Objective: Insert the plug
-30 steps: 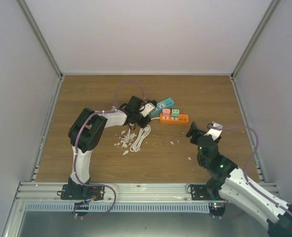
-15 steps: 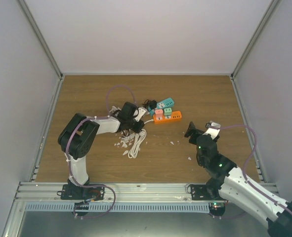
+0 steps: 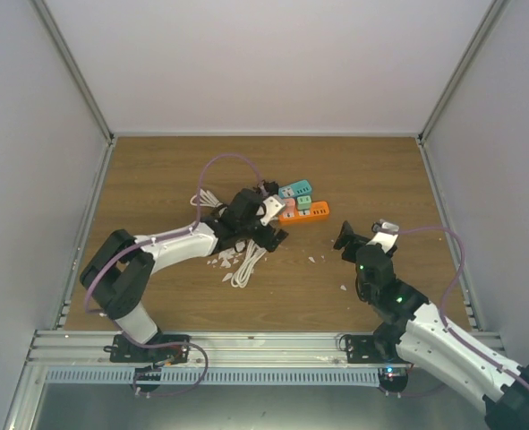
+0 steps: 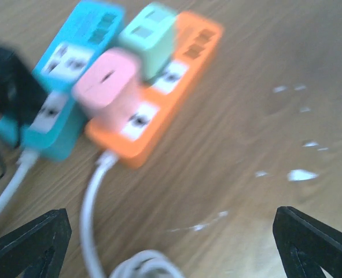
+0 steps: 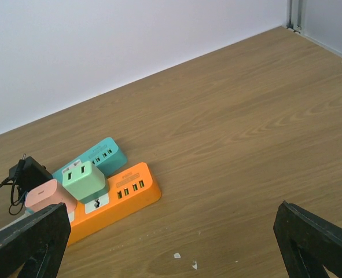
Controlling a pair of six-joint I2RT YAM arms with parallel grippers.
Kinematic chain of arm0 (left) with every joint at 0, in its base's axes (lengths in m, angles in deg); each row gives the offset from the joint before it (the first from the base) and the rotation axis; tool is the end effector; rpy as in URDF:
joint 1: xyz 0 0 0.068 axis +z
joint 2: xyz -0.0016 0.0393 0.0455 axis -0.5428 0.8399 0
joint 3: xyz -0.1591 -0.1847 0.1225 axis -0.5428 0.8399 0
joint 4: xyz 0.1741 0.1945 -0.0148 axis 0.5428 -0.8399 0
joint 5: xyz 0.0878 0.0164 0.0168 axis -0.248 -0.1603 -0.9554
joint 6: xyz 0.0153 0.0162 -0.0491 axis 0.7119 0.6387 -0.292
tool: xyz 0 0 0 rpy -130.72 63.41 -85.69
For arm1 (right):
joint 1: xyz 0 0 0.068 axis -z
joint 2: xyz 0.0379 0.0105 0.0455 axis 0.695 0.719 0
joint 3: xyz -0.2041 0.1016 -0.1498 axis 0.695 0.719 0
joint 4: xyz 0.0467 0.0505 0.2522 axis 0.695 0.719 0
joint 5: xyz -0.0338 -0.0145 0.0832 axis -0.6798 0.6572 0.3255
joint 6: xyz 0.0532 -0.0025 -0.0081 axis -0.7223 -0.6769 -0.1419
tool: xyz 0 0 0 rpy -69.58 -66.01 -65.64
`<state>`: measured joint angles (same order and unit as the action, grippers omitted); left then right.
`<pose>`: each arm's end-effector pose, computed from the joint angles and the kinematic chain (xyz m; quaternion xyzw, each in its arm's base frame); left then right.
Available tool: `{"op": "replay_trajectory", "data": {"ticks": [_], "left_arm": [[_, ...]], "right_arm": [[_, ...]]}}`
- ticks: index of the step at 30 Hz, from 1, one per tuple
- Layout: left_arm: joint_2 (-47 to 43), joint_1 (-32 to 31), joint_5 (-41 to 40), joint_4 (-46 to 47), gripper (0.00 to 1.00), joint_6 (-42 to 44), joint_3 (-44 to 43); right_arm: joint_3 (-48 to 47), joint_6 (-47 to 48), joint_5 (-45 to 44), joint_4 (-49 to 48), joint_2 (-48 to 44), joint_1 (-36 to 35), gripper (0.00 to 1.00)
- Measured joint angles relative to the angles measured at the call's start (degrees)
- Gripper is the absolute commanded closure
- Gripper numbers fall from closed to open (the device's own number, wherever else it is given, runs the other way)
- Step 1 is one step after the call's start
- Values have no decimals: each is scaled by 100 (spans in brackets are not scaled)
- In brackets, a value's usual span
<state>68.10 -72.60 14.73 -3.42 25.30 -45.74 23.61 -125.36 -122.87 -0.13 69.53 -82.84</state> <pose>0.2696 -0.2289 0.1921 0.3450 0.8484 -0.1754 0.3611 0.1308 0.0749 0.2148 0.1980 0.7753 0.0988 0.5916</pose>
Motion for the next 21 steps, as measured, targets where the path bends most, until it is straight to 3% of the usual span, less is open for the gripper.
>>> {"op": "replay_trajectory", "data": {"ticks": [2,3,7,10,15,21], "left_arm": [[-201,-236,87,94,1,59,0],[-273,-332,227,181,7,83,0],[-243,-546,1108,621,43,240,-79],[308,-634,1495,673,76,328,-566],[1989,-776,1797,479,68,503,-2382],[3530,-940,1862,-155,76,501,-4538]], "right_arm": [[0,-2,0,0,7,0,0],[0,-2,-2,0,9,0,0],[0,-50,-63,22,-66,0,0],[0,-179,-199,177,-286,0,0],[0,-603,-584,691,-975,0,0],[37,-999,-1010,1287,-2098,2,0]]}}
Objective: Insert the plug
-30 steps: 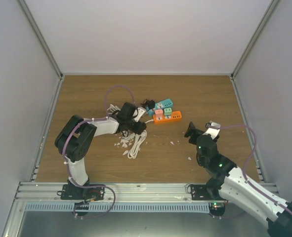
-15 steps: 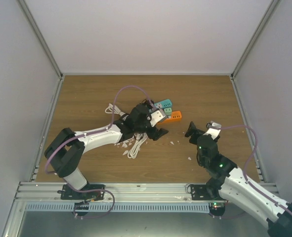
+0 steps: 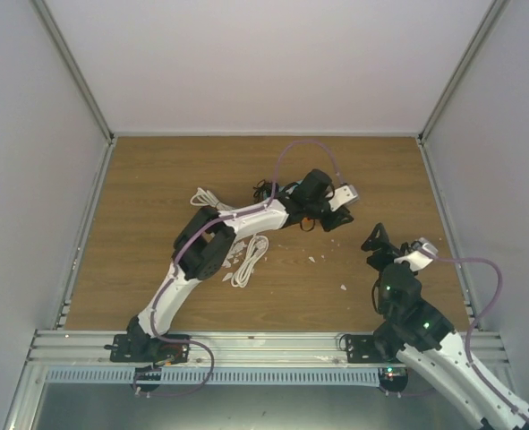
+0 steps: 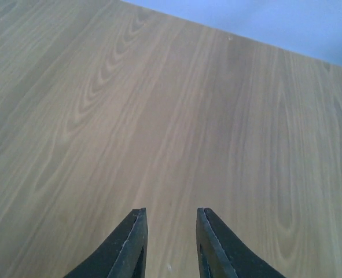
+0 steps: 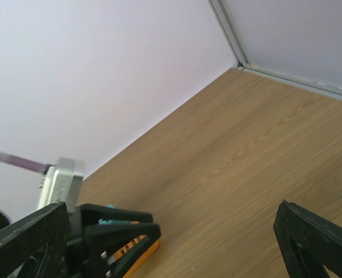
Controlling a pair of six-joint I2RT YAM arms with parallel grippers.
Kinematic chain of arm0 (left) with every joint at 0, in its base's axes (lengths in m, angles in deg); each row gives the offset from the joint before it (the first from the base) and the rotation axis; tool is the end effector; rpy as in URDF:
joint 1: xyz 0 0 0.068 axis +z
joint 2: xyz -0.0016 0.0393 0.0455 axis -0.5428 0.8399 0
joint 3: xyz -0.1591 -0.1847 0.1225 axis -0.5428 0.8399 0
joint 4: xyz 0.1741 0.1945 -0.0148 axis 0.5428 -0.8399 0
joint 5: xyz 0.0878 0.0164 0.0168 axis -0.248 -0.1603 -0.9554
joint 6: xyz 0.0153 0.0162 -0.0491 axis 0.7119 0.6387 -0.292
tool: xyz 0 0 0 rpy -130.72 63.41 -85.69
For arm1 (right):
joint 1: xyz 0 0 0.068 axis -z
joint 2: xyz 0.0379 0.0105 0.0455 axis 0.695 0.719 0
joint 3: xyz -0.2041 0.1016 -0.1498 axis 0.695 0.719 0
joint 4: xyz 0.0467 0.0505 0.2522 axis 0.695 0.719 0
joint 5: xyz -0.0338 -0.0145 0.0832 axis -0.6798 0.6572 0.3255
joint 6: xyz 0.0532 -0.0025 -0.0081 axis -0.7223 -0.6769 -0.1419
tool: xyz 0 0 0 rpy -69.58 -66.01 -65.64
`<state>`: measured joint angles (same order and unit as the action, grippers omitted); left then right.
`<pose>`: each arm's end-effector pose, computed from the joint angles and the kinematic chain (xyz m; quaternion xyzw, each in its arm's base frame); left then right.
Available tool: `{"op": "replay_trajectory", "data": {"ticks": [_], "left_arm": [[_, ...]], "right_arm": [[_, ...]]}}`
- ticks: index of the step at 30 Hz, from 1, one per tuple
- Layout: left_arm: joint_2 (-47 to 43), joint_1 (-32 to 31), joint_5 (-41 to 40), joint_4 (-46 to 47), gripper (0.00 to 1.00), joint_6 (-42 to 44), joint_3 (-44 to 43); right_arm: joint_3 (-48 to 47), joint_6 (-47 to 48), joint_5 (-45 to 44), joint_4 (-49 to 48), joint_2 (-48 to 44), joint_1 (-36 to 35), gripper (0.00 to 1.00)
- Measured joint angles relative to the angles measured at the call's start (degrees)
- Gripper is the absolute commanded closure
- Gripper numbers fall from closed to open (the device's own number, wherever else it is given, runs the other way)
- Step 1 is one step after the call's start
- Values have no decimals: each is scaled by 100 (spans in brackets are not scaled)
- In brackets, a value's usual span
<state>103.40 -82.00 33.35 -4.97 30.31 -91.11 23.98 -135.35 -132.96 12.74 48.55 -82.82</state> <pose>0.3316 -0.4058 0.1844 0.4939 0.7162 -0.3407 0.3564 0.0932 0.0390 0.2308 0.3280 0.6848 0.1345 0.6367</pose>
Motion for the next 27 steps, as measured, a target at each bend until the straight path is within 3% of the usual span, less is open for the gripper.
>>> {"op": "replay_trajectory", "data": {"ticks": [4,11,17,27], "left_arm": [[704,-13,33,-326,74,-94,-1014],[1484,-26,-348,-680,68,-463,-1904],[1906,-153,-1099,-935,66,-568,-2417],[1923,-225,-2013,-1283,61,-636,-2492]], "right_arm": [[74,-59,-103,127,-254,2,0],[85,-101,-114,162,81,2,0],[85,-92,-85,114,466,2,1],[85,55,-35,-96,708,2,0]]}}
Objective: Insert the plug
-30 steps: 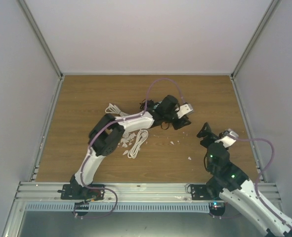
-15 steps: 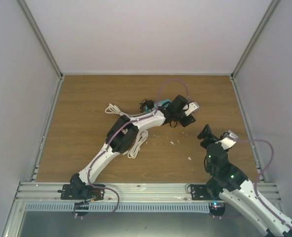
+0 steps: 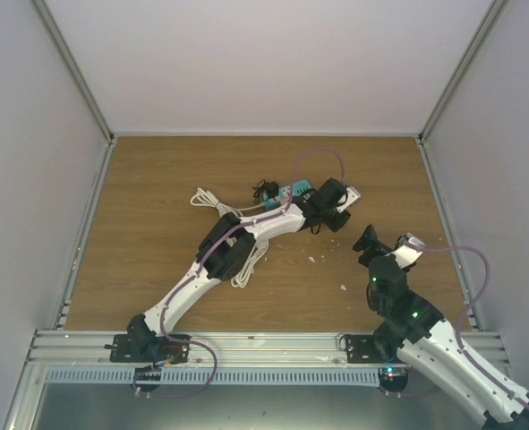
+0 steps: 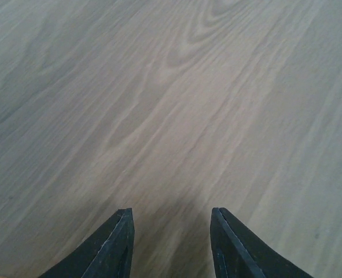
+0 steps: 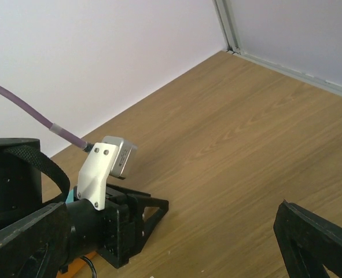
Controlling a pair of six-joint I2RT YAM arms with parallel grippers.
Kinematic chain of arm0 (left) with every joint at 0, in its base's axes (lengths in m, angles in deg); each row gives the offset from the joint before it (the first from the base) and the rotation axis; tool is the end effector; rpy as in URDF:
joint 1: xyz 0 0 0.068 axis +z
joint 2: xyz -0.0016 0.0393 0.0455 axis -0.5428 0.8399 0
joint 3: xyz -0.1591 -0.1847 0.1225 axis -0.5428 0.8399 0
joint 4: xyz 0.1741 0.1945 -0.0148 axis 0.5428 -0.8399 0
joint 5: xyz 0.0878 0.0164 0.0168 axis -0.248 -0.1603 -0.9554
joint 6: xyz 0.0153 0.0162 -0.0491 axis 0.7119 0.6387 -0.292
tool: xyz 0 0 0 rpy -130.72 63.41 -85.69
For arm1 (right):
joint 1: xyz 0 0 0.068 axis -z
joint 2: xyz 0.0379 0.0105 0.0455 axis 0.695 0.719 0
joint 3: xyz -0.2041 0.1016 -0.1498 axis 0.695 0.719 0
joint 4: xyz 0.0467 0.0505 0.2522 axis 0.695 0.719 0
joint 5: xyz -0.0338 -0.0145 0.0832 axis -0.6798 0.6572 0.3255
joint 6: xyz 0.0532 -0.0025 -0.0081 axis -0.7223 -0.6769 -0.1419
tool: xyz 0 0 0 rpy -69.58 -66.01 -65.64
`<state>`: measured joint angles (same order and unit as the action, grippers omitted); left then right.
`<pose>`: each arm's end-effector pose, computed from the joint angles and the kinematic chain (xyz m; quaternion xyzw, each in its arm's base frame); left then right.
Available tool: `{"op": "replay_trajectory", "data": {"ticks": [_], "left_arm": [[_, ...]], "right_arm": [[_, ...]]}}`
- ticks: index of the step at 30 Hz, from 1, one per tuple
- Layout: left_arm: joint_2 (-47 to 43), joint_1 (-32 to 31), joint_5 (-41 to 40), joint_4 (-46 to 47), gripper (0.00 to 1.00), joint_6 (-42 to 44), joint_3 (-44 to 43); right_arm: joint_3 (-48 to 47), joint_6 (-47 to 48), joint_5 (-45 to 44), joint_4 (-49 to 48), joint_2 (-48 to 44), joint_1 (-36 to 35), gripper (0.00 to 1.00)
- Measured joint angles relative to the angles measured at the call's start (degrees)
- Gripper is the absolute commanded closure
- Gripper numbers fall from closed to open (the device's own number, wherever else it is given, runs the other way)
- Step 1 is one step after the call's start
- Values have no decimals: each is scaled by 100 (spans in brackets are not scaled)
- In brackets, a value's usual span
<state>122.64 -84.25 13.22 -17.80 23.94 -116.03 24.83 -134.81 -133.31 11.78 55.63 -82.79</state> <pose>0.3595 -0.4545 0.1280 0.4135 0.8123 -0.2090 0.3543 0.1046 0.0479 0.2170 0.3078 0.7189 0.0874 0.6171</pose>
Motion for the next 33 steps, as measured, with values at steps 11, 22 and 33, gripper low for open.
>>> {"op": "replay_trajectory", "data": {"ticks": [11,22,33], "left_arm": [[0,101,-553,-98,57,-90,63],[-2,291,-817,11,53,-275,131],[-428,382,-990,254,56,-291,887]], "right_arm": [[0,155,164,-254,378,0,0],[0,291,295,-468,584,0,0],[0,363,319,-540,772,0,1]]}}
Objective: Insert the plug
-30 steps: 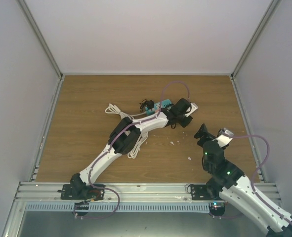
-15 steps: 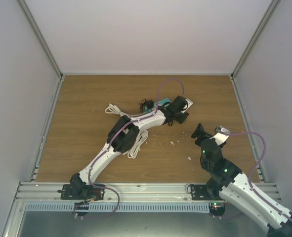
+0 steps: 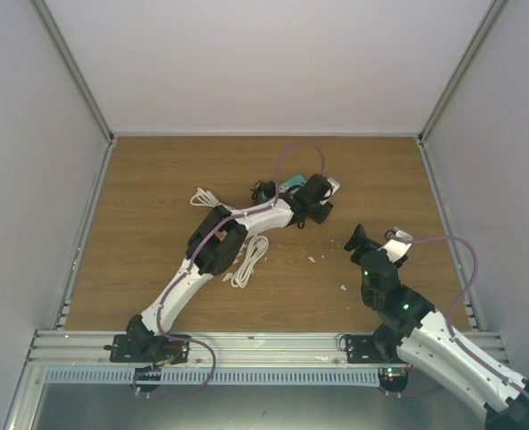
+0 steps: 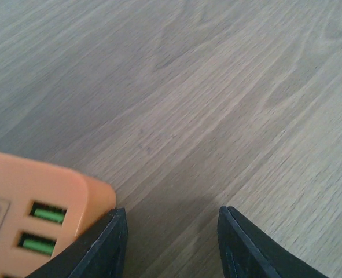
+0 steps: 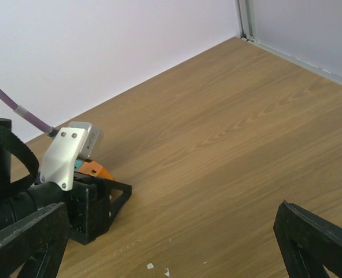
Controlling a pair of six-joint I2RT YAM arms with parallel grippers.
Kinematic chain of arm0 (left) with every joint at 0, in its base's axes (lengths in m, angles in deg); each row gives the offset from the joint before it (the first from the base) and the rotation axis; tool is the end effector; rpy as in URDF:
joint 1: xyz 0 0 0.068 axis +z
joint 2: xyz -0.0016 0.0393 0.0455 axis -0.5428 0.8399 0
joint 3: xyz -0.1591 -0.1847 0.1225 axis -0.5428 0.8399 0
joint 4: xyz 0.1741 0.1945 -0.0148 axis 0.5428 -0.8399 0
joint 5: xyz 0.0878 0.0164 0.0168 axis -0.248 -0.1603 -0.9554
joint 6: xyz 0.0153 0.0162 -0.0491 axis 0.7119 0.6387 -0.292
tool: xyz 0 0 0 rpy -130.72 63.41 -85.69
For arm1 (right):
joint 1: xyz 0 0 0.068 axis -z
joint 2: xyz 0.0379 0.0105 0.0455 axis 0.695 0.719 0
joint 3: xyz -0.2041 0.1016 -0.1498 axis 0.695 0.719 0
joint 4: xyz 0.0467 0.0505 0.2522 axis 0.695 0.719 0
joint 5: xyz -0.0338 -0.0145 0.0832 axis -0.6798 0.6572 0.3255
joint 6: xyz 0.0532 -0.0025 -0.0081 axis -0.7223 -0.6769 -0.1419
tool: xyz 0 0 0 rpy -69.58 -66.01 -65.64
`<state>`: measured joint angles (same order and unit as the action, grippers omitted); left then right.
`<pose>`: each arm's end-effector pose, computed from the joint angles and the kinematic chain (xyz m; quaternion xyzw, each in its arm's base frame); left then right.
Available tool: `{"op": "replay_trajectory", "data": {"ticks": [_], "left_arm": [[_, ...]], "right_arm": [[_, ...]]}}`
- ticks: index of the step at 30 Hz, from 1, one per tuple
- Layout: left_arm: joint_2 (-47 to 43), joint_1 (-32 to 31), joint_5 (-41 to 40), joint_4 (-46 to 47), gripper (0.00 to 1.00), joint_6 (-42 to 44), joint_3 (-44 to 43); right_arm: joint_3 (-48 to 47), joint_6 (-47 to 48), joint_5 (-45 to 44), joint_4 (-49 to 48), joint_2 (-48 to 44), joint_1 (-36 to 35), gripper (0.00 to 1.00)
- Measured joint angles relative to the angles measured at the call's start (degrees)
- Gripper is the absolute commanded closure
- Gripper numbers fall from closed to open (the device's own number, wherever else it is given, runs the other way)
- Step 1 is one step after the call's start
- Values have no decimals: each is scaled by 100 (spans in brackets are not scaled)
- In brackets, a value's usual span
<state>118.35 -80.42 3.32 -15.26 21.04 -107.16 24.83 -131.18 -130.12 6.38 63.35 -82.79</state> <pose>0.3819 -0.4125 0.1222 0.3357 0.8549 -0.1274 0.3745 0.1182 0.0605 0.2112 0.2648 0.7494 0.0741 0.6023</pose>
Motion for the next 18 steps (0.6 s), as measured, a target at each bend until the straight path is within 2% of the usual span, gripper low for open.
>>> {"op": "replay_trajectory", "data": {"ticks": [6,9,14,18], "left_arm": [[-337,81,-20,203,58,-2,601],[-658,107,-44,446,60,13,1176],[-1655,155,-17,1025,62,192,2802],[-3093,262,341,1604,60,378,4406]], "right_arm": [[0,22,24,-9,96,0,0],[-2,22,39,-13,107,0,0],[-2,22,68,-11,122,0,0],[-2,20,66,-9,122,0,1]]}}
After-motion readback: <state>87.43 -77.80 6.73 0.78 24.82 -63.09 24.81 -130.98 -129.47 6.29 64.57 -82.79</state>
